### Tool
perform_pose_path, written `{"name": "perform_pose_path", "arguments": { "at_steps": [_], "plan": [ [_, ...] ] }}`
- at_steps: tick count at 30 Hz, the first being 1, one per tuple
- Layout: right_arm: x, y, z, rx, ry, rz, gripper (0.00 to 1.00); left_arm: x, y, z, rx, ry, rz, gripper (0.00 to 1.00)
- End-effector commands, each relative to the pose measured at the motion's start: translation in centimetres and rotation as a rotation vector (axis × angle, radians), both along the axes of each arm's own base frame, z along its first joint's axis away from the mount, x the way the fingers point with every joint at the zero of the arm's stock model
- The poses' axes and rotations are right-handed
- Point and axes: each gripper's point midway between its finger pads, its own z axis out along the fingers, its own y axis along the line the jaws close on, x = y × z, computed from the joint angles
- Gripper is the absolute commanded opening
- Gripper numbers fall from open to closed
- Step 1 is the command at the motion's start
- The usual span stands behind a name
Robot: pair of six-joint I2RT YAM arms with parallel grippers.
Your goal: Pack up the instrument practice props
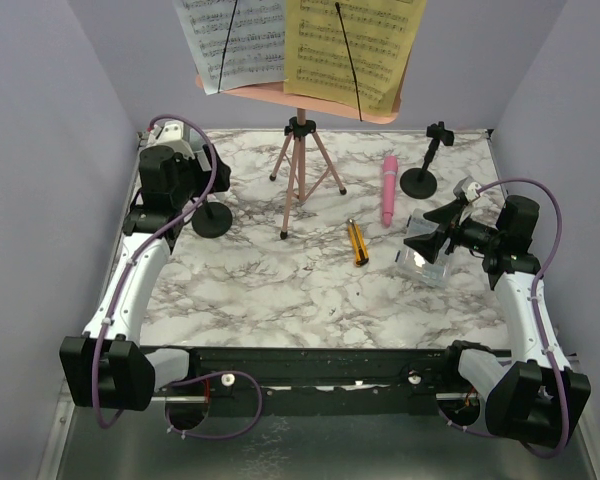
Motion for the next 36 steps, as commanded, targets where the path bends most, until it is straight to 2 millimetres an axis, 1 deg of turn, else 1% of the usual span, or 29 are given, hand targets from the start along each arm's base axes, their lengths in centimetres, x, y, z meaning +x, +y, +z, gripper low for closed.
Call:
{"name": "perform_pose_path", "arguments": {
  "at_steps": [1, 4, 9, 13, 17, 20, 23, 26, 32, 33, 35, 36],
  "plan": [
    [-0.6, 0.3, 0.1, 0.012, 0.001, 0.031, 1.0, 1.5, 0.2, 1.9, 0.047, -0.093, -0.016, 0.9],
    [-0.6, 0.3, 0.2, 0.012, 0.0, 0.031, 1.0, 2.0, 0.4, 2.1, 0.073, -0.122, -0.016, 0.8],
    [-0.6, 0.3, 0.2, 0.011, -0.003, 0.031, 1.0, 2.8, 1.1, 2.2, 0.121, -0.155, 0.007, 0.74],
    [-0.6, 0.3, 0.2, 0.009, -0.005, 0.029, 0.99, 3.3, 1.1, 2.1, 0.134, -0.158, 0.0, 0.7],
    [-0.7, 0.3, 0.2, 0.009, -0.006, 0.031, 1.0, 3.6, 1.0, 1.2, 0.146, -0.139, -0.008, 0.66],
    [-0.7, 0.3, 0.2, 0.009, -0.005, 0.029, 1.0, 4.0, 1.1, 1.1, 0.16, -0.154, -0.009, 0.65],
    [-0.7, 0.3, 0.2, 0.006, -0.009, 0.028, 1.0, 4.1, 1.3, 0.8, 0.173, -0.157, -0.001, 0.64],
    [-0.7, 0.3, 0.2, 0.008, -0.009, 0.031, 0.99, 4.2, 1.5, 0.6, 0.182, -0.163, 0.005, 0.6],
    [-0.7, 0.3, 0.3, 0.007, -0.012, 0.031, 0.99, 4.3, 1.7, 0.2, 0.204, -0.159, 0.01, 0.55],
    [-0.7, 0.3, 0.4, 0.007, -0.013, 0.031, 0.99, 4.3, 1.8, 0.1, 0.208, -0.158, 0.011, 0.53],
    [-0.8, 0.3, 0.4, 0.006, -0.014, 0.031, 1.0, 4.3, 1.8, -0.1, 0.213, -0.155, 0.012, 0.45],
    [-0.8, 0.3, 0.4, 0.006, -0.014, 0.031, 1.0, 4.3, 1.8, -0.2, 0.215, -0.156, 0.012, 0.38]
  ]
}}
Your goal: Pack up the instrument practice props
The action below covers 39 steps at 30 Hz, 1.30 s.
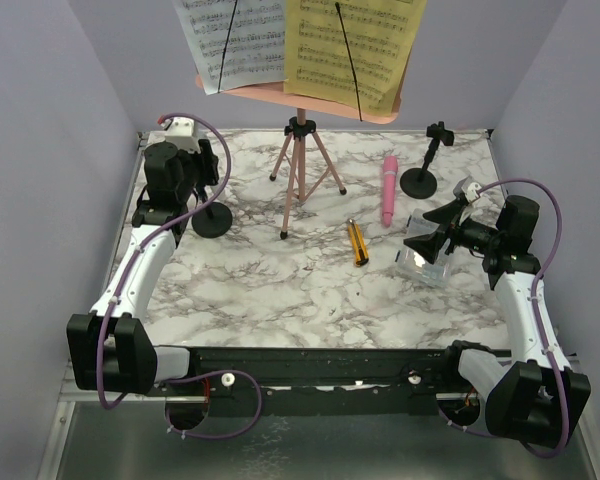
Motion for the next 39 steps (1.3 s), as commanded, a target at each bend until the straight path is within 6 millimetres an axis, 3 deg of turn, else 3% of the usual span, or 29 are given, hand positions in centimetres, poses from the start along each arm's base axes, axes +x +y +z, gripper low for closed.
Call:
{"name": "perform_pose_path", "arguments": {
  "at_steps": [1, 2, 6, 13, 20, 26, 39],
  "plan": [
    [-0.7, 0.2, 0.2, 0.005, -0.007, 0.021, 1.0, 0.3, 0.7, -0.2, 0.028, -0.014, 0.021, 0.28],
    [-0.7, 0.2, 0.3, 0.004, -0.009, 0.021, 1.0, 0.3, 0.7, -0.2, 0.029, -0.016, 0.024, 0.15],
    [-0.7, 0.2, 0.3, 0.004, -0.011, 0.021, 1.0, -0.3, 0.6, 0.9, 0.025, -0.043, 0.018, 0.0],
    [-0.7, 0.3, 0.3, 0.005, -0.008, 0.024, 1.0, -3.1, -0.4, 4.5, -0.023, -0.119, -0.042, 0.0],
    [-0.7, 0.3, 0.1, 0.006, -0.003, 0.025, 1.0, -7.3, -3.2, 6.8, -0.116, -0.154, -0.195, 0.0],
    [-0.6, 0.2, 0.0, 0.004, -0.002, 0.023, 1.0, -11.0, -5.7, 7.0, -0.188, -0.12, -0.344, 0.0],
    [-0.3, 0.0, -0.4, -0.004, 0.006, 0.012, 1.0, -15.9, -11.0, 8.0, -0.369, -0.032, -0.609, 0.0]
  ]
}}
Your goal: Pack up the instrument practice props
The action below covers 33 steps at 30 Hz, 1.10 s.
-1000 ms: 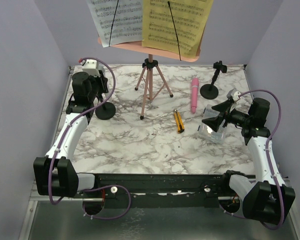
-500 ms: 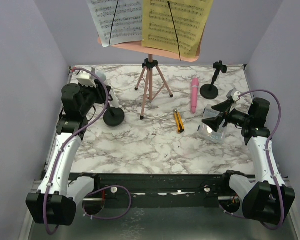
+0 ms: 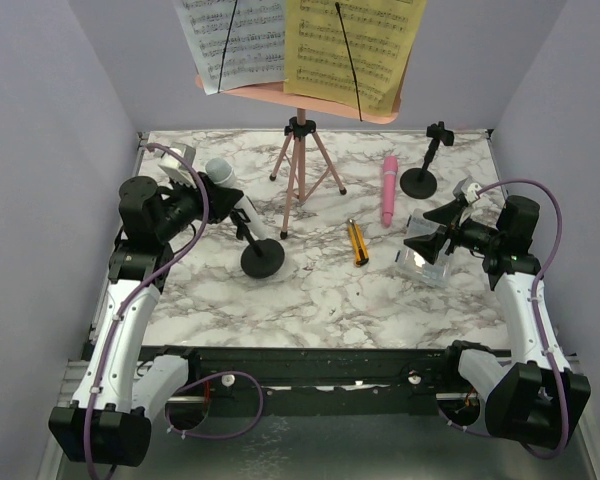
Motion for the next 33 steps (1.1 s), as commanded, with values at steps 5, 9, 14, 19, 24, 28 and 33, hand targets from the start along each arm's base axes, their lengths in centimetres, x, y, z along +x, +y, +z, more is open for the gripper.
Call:
{"name": "perform_pose_path", "arguments": {
  "at_steps": [5, 9, 14, 19, 24, 28, 33],
  "plan": [
    [-0.2, 0.0, -0.8, 0.005, 0.029, 0.004, 0.99, -4.2, -6.1, 3.3, -0.089, -0.062, -0.233, 0.0],
    [-0.2, -0.1, -0.8, 0.002, 0.029, 0.0, 1.0, -5.1, -9.3, 3.2, -0.072, -0.064, -0.287, 0.0],
    [-0.1, -0.2, -0.8, -0.002, 0.025, -0.004, 1.0, -6.0, -12.9, 3.6, -0.038, -0.089, -0.334, 0.0],
    [-0.2, -0.2, -0.8, -0.004, 0.022, -0.004, 0.99, -6.6, -15.9, 3.7, 0.009, -0.118, -0.343, 0.0],
    [-0.2, -0.1, -0.7, -0.003, 0.02, -0.001, 1.0, -7.0, -18.6, 3.2, 0.079, -0.182, -0.312, 0.0],
    [-0.2, -0.1, -0.6, -0.003, 0.019, -0.001, 1.0, -7.4, -20.5, 3.1, 0.114, -0.245, -0.293, 0.0],
    [-0.3, -0.1, -0.6, -0.002, 0.016, 0.001, 1.0, -7.5, -22.5, 2.7, 0.13, -0.272, -0.286, 0.0]
  ]
}}
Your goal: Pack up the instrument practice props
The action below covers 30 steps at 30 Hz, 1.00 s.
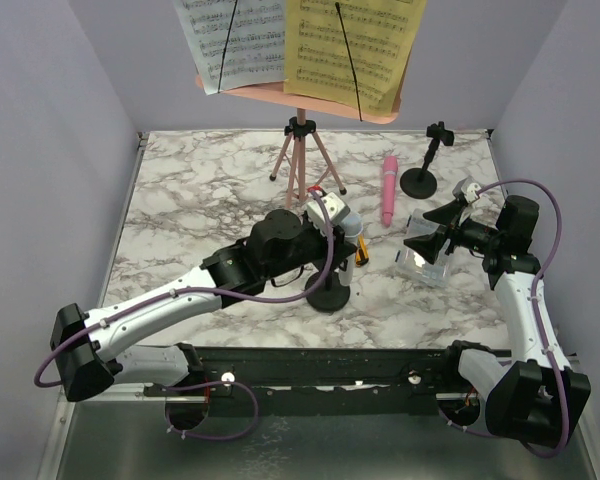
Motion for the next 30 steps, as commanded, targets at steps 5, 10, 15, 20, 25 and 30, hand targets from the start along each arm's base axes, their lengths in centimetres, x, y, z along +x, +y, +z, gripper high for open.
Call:
{"name": "perform_pose_path", "arguments": {
  "at_steps": [5, 10, 15, 20, 25, 30],
  "plan": [
    [-0.4, 0.0, -0.4, -0.004, 0.008, 0.002, 1.0, 1.8, -2.6, 5.4, -0.11, -0.202, 0.102, 0.0],
    [-0.4, 0.0, -0.4, -0.004, 0.008, 0.002, 1.0, 1.8, -3.6, 4.5, -0.092, -0.201, 0.098, 0.0],
    [-0.4, -0.1, -0.3, -0.005, 0.006, 0.002, 1.0, 1.7, -4.1, 3.9, -0.094, -0.186, 0.09, 0.0],
    [-0.4, 0.0, -0.3, -0.005, 0.005, 0.003, 1.0, 1.6, -4.1, 3.1, -0.087, -0.167, 0.09, 0.07],
    [-0.4, -0.1, -0.3, -0.006, 0.004, 0.002, 1.0, 1.5, -3.9, 2.4, -0.082, -0.157, 0.095, 0.22],
    [-0.4, -0.1, -0.3, -0.006, 0.006, 0.002, 0.99, 1.4, -3.4, 2.2, -0.084, -0.151, 0.105, 0.34]
  ]
}}
